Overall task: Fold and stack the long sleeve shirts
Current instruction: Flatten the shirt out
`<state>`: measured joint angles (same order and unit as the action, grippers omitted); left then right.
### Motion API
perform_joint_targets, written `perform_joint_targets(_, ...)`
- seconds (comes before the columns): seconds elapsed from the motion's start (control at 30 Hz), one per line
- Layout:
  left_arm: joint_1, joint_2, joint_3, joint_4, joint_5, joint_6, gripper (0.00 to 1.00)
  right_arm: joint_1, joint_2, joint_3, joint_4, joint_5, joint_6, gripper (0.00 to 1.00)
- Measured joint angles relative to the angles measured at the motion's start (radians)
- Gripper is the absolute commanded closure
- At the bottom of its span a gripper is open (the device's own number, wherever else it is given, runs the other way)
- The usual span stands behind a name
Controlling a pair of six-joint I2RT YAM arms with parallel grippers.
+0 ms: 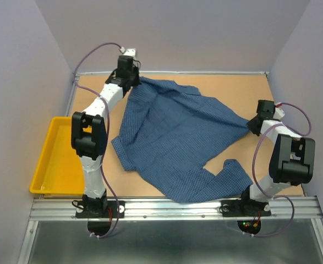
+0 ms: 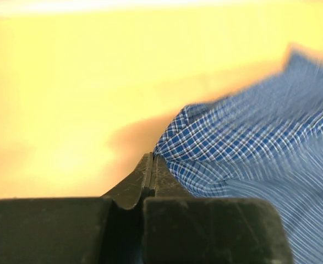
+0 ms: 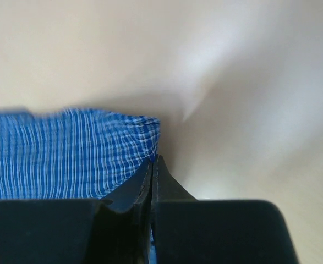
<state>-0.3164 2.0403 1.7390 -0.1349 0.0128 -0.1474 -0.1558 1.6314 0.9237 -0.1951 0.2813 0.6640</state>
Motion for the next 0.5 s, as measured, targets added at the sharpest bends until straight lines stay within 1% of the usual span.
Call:
perform_joint_targets(0.1, 0.074, -0.032, 0.045, 0.003, -0.071, -0.018, 1.00, -0.074, -0.064, -0.025, -0.023, -0.002, 0.040, 0.99)
perform_joint_targets(0.13, 0.093, -0.038, 0.058, 0.003, -0.088, -0.023, 0.98, -0.084, -0.076, -0.027, -0.025, -0.005, 0.050, 0.99)
perform_joint_targets(0.17, 0.105, -0.039, 0.073, 0.003, -0.099, -0.027, 0.90, -0.090, -0.092, -0.031, -0.026, -0.013, 0.063, 0.97)
perform_joint_targets(0.2, 0.109, -0.039, 0.085, 0.004, -0.110, -0.029, 0.81, -0.092, -0.105, -0.031, -0.029, -0.023, 0.071, 0.93)
perform_joint_targets(0.23, 0.109, -0.033, 0.096, 0.002, -0.123, -0.035, 0.66, -0.085, -0.113, -0.031, -0.030, -0.034, 0.076, 0.85)
perform_joint_targets(0.27, 0.109, -0.023, 0.111, 0.004, -0.140, -0.040, 0.30, -0.082, -0.117, -0.031, -0.031, -0.042, 0.079, 0.70)
perform_joint_targets(0.3, 0.105, -0.007, 0.125, 0.002, -0.154, -0.044, 0.18, -0.080, -0.120, -0.031, -0.035, -0.050, 0.082, 0.61)
perform_joint_targets(0.33, 0.103, 0.007, 0.137, -0.002, -0.160, -0.052, 0.09, -0.081, -0.120, -0.032, -0.039, -0.053, 0.087, 0.46)
perform_joint_targets(0.37, 0.102, 0.024, 0.148, -0.006, -0.165, -0.060, 0.01, -0.084, -0.121, -0.035, -0.045, -0.056, 0.085, 0.39)
perform_joint_targets(0.43, 0.105, 0.040, 0.148, -0.018, -0.166, -0.073, 0.01, -0.078, -0.124, -0.035, -0.063, -0.061, 0.073, 0.32)
perform_joint_targets(0.5, 0.109, 0.043, 0.134, -0.046, -0.157, -0.105, 0.01, -0.051, -0.135, -0.033, -0.075, -0.061, 0.045, 0.31)
